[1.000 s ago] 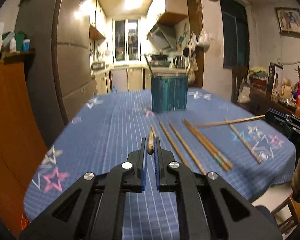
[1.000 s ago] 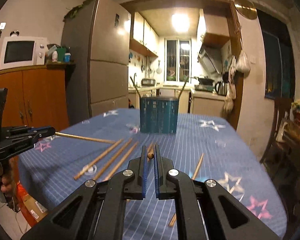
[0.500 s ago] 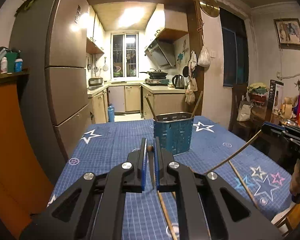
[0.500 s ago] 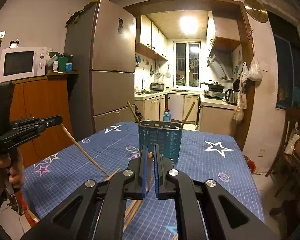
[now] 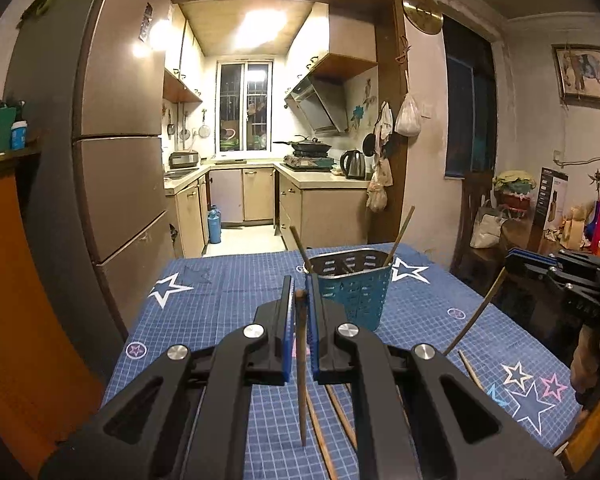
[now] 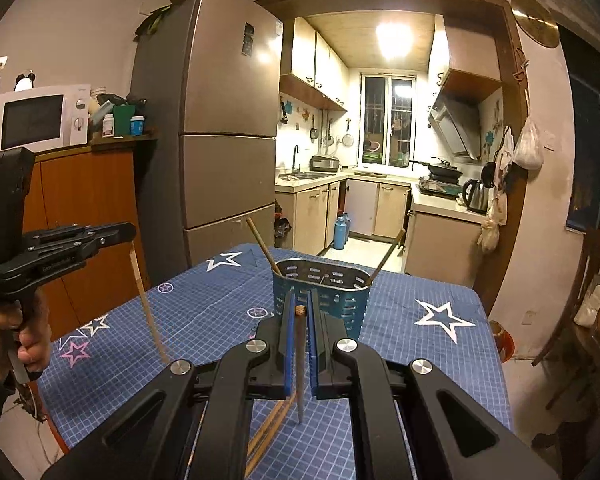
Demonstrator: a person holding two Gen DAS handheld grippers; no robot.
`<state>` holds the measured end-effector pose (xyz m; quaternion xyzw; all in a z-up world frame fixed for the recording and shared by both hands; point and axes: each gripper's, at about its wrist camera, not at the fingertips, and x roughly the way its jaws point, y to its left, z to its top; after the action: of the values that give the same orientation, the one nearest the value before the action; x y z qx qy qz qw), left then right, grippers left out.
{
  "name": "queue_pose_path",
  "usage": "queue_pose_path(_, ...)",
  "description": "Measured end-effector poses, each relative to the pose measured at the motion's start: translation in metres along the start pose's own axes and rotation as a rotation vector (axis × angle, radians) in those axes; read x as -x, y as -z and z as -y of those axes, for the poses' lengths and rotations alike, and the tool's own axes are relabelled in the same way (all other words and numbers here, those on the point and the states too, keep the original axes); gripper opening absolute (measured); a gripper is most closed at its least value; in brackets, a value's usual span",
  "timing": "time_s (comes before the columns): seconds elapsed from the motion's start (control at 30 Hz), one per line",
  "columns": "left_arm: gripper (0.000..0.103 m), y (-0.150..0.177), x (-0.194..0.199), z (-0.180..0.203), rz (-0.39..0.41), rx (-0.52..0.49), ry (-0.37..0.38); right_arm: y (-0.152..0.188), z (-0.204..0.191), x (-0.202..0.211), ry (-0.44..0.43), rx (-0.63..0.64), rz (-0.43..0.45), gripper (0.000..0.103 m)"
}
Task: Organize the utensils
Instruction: 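Lift the chopstick with the right tool and carry it over the holder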
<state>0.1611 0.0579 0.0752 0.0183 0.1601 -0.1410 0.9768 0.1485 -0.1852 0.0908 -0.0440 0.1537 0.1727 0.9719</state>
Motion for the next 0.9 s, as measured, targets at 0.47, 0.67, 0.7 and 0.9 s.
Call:
queue_pose_path(0.47, 0.005, -0.052, -0.019, 0.026, 0.05, -0.029, 0.048, -0.058, 0.02, -0.012, -0.001, -0.007, 0.05, 0.007)
queue_pose_path(0.67, 0.005, -0.102, -0.028, 0.037, 0.107, -0.008, 0.071, -0.108, 0.039, -0.018, 0.008, -0.026, 0.087, 0.007)
queue_pose_path(0.7, 0.005, -0.11, -0.03, 0.039, 0.113, -0.007, 0.072, -0.119, 0.043, -0.019, 0.009, -0.03, 0.096, 0.007)
queue_pose_path(0.9, 0.005, -0.152, -0.055, 0.047, 0.145, 0.007, 0.048, -0.169, 0.058, -0.036, 0.015, -0.039, 0.133, 0.007)
